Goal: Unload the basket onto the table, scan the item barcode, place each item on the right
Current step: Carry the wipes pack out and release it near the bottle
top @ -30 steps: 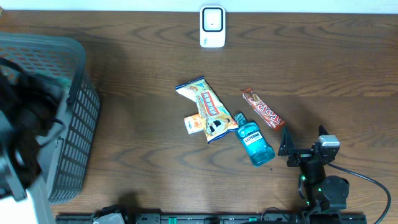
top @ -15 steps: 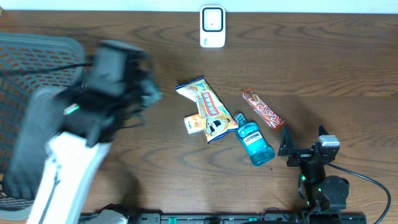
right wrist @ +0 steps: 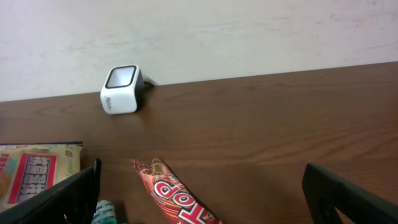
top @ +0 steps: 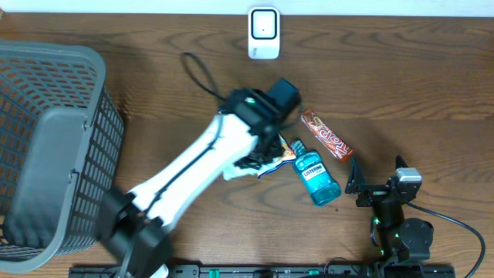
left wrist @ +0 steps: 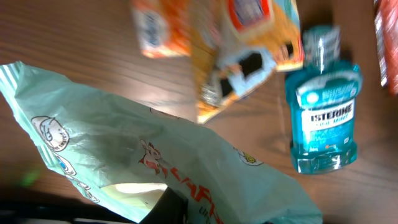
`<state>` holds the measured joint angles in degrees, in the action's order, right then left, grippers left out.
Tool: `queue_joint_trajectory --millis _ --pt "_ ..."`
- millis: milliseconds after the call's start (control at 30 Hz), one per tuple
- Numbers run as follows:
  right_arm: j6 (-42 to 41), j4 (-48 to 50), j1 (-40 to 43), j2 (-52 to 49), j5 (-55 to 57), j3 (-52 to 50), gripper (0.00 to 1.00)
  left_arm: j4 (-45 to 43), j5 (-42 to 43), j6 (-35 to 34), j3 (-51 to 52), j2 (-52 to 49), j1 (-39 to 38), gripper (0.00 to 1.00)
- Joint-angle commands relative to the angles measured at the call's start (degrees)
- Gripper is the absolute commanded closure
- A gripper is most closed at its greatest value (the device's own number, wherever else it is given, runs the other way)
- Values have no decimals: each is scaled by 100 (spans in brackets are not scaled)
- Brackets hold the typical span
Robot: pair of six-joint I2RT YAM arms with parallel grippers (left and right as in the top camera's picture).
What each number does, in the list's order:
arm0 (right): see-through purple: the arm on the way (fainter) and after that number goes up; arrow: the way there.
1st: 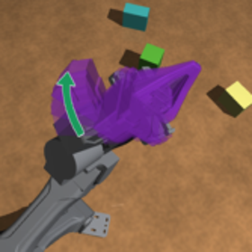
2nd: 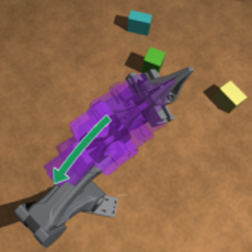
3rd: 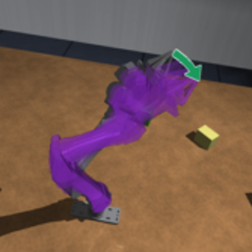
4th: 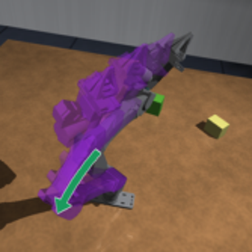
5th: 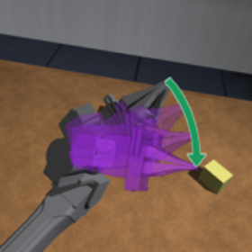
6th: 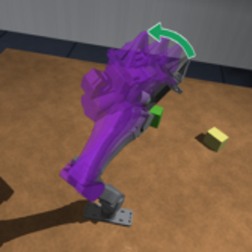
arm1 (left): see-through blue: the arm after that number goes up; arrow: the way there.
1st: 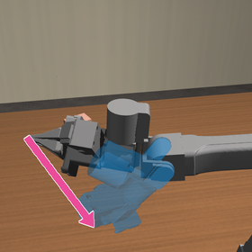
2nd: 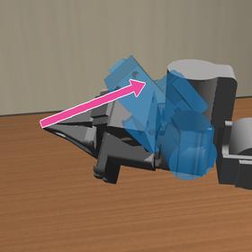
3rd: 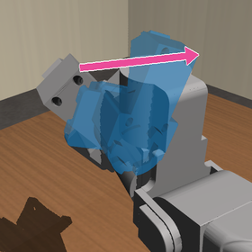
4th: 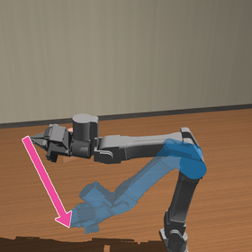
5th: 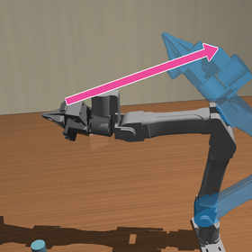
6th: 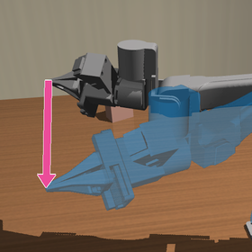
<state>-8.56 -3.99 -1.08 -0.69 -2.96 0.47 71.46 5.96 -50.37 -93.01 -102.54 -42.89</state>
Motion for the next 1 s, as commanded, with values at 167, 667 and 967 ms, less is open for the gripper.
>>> queue_joint_trajectory --millis 167,667,967 --pt "-37 -11 7 24 26 -15 1 -809 1169 -122 13 -894 -378 93" --pt "-37 -11 7 24 26 -15 1 -1224 321 -675 15 -1182 -380 92" --pt "-37 -11 7 24 26 -15 1 -1176 387 -579 15 -1182 -380 19"
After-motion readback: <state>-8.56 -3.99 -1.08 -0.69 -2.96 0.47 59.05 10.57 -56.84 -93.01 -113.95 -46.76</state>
